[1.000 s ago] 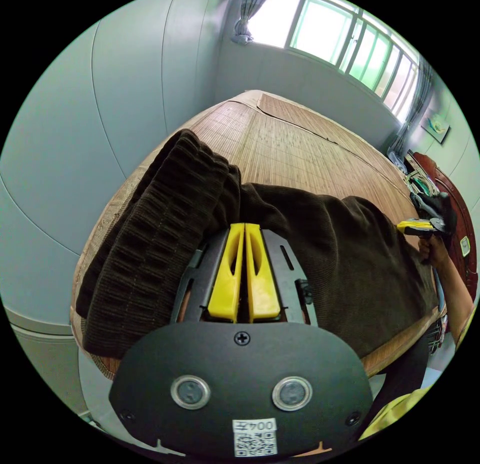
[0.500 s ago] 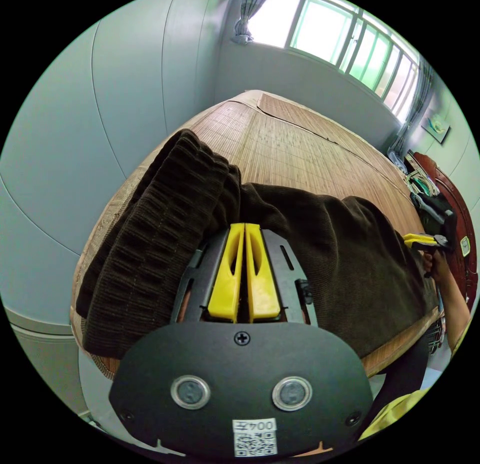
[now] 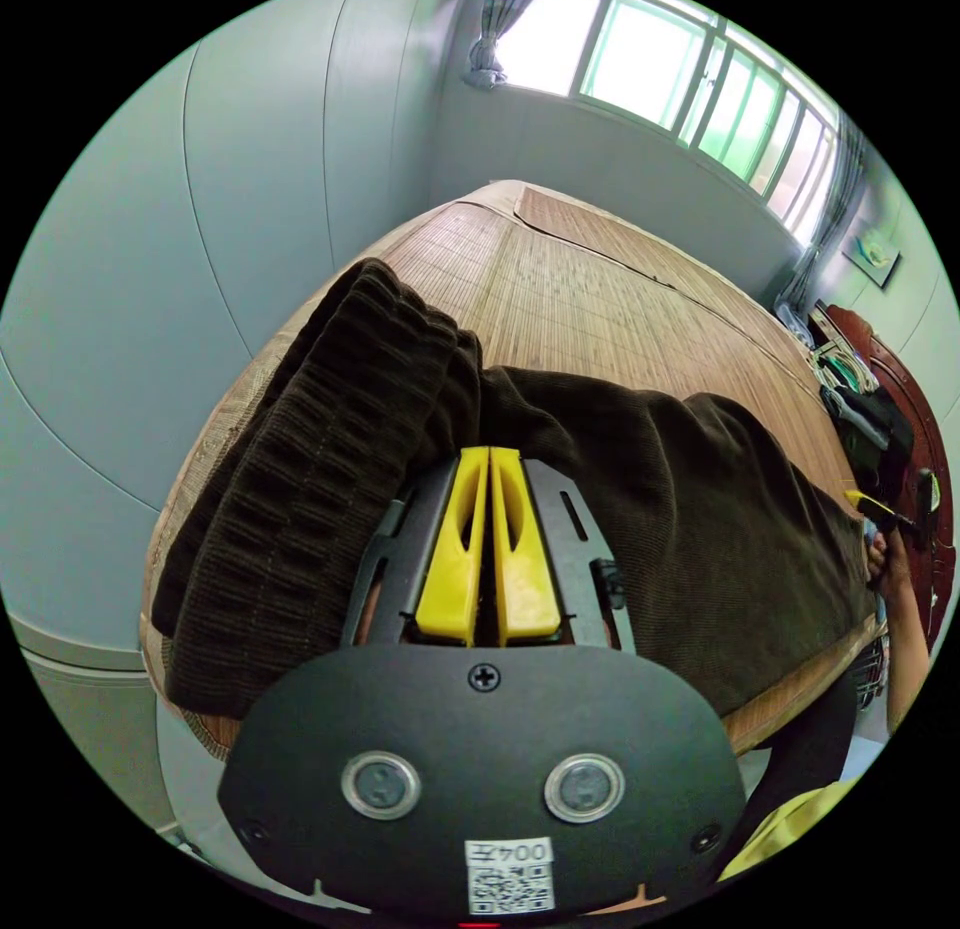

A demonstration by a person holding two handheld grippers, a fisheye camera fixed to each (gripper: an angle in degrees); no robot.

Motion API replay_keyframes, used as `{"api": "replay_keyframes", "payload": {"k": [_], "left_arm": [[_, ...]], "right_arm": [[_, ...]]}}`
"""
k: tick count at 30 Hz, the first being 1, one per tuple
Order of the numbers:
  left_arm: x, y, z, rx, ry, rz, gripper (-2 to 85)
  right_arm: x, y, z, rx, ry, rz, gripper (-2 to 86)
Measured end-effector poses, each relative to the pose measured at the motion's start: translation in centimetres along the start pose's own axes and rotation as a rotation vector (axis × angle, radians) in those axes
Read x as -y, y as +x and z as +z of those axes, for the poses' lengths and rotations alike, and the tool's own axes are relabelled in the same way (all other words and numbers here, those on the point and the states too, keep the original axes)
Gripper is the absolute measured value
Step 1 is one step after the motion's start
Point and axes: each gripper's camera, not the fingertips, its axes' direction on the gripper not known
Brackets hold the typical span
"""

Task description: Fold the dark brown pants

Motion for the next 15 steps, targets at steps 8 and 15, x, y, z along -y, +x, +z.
{"api": "replay_keyframes", "payload": {"k": [8,15], "left_arm": [[0.2,0.4,-0.5,0.001,-0.047,-0.012,0.6],[2.0,1.0,0.2,-0.004,-0.081,-0.037,0.8]], "right_arm": [[-9.0,5.5,-5.4,-0.307,-0.040,0.337,16.5],[-6.5,6.0,-9.7,-0.312,-0.029,0.328,14.7]]}}
